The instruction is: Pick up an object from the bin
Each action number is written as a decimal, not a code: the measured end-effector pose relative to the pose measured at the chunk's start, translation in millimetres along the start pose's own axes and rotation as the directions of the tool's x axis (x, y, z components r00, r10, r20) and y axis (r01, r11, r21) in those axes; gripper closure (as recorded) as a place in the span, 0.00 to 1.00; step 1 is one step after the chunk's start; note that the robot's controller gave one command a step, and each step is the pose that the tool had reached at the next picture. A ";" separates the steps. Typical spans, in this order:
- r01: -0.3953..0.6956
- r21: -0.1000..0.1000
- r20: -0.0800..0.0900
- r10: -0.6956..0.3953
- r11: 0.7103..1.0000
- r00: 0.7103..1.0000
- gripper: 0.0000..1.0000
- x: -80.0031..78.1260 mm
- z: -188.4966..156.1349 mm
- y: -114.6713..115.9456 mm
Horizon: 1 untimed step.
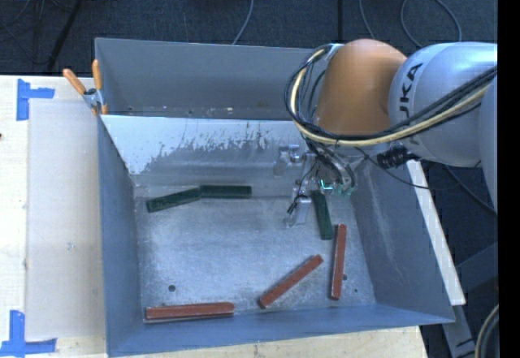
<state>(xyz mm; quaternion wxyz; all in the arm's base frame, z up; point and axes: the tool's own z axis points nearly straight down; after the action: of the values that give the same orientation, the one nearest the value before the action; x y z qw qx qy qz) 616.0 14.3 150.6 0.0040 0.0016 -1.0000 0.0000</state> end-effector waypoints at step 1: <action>0.072 0.000 0.000 -0.072 0.997 0.997 0.00 50.3 84.6 -36.2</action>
Offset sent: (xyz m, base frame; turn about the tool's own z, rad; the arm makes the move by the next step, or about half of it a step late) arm -0.0482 -0.0352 -0.0806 -0.0746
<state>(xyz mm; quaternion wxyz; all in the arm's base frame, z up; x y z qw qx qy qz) 565.2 -22.1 66.4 0.0040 0.0375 -0.9993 -0.0002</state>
